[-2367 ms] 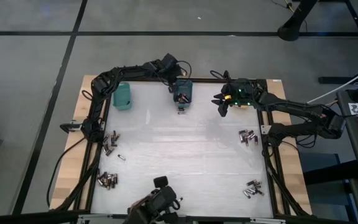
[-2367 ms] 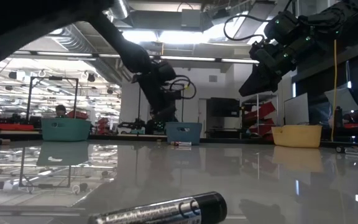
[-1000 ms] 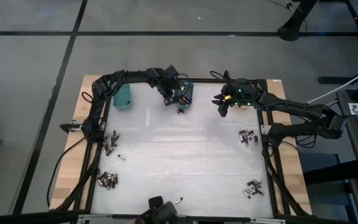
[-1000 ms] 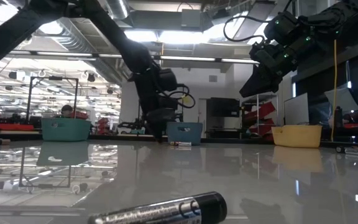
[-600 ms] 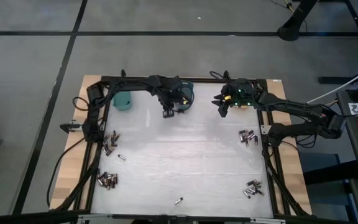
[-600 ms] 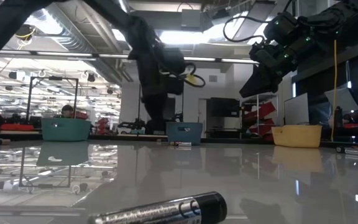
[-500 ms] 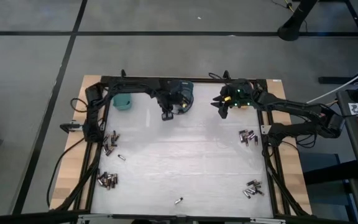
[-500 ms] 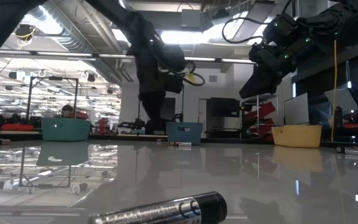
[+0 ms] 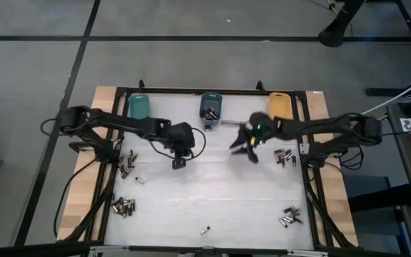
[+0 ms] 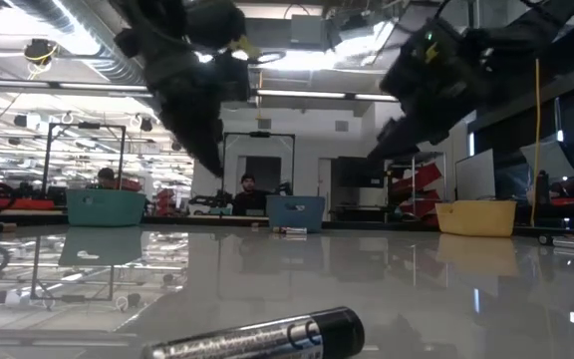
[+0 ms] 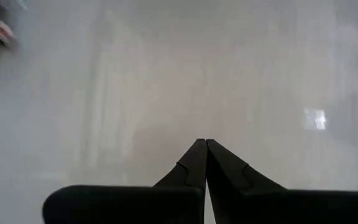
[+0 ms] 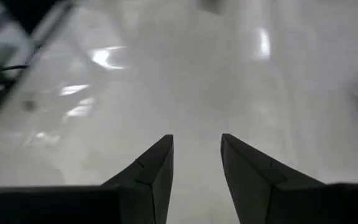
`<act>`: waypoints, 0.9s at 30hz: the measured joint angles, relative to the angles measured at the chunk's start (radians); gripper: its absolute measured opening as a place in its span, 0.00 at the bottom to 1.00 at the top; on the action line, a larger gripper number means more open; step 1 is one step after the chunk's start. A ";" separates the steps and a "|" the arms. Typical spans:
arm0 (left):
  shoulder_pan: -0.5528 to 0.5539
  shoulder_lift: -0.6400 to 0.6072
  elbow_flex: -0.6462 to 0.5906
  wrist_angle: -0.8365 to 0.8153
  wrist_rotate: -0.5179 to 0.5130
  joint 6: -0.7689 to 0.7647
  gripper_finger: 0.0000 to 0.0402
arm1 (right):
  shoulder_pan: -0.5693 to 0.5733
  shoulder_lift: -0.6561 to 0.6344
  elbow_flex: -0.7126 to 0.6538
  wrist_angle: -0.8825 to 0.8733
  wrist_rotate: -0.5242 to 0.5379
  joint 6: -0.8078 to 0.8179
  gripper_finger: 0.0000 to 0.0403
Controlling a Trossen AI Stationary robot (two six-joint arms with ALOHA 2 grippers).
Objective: Sort batteries
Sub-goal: Put the silver battery into the yellow bin
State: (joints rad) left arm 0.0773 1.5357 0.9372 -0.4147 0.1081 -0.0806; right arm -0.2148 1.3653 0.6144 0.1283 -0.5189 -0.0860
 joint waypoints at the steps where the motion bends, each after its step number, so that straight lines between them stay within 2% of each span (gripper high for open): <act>1: -0.014 -0.006 -0.014 0.028 -0.013 -0.016 0.00 | 0.049 0.012 0.000 0.035 -0.001 0.000 0.34; 5: -0.066 -0.007 -0.078 0.155 -0.026 -0.049 0.00 | 0.252 0.065 0.000 0.198 0.025 0.001 0.34; 11: -0.125 -0.008 -0.141 0.306 -0.092 -0.105 0.00 | 0.475 0.163 0.009 0.390 0.207 0.007 0.34; 13: -0.148 -0.008 -0.146 0.332 -0.132 -0.148 0.00 | 0.522 0.211 0.033 0.434 0.241 0.029 0.34; 18: -0.215 -0.008 -0.147 0.352 -0.309 -0.219 0.00 | 0.598 0.352 0.114 0.490 0.245 0.048 0.34; 20: -0.233 -0.008 -0.146 0.357 -0.350 -0.254 0.00 | 0.620 0.413 0.159 0.519 0.238 0.053 0.34; 27: -0.273 -0.008 -0.147 0.381 -0.367 -0.313 0.00 | 0.692 0.603 0.321 0.529 0.239 0.055 0.34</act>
State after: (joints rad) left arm -0.1961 1.5280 0.7906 -0.0333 -0.2585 -0.3932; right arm 0.4777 1.9686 0.9352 0.6578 -0.2799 -0.0311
